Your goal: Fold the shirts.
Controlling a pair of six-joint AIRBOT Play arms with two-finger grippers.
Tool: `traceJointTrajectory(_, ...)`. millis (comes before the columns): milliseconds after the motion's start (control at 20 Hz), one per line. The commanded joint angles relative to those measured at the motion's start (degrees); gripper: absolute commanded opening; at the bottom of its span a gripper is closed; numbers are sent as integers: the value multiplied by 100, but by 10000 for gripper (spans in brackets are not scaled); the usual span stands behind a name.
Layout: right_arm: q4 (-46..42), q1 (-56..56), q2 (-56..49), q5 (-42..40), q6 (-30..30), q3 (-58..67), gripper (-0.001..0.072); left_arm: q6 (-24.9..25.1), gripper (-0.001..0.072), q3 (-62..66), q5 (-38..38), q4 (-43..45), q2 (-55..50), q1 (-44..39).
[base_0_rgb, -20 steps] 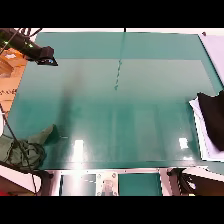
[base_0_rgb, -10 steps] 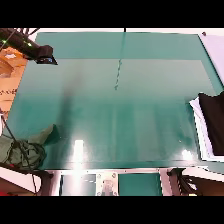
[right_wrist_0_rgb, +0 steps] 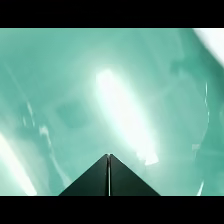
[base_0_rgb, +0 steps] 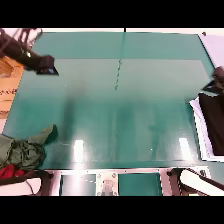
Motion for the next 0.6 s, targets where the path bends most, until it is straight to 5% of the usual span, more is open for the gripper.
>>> traceJointTrajectory(0,-4,1340,612,-831,-199,-1325,20,-118,28,-2124,592,114,1187,-293)
traceJointTrajectory(200,0,2393,664,-1670,-192,-2232,20,-306,28,-3663,949,260,2107,-431)
traceJointTrajectory(550,20,2999,664,-2002,-195,-2282,21,-334,30,-3788,1106,448,2173,-431)
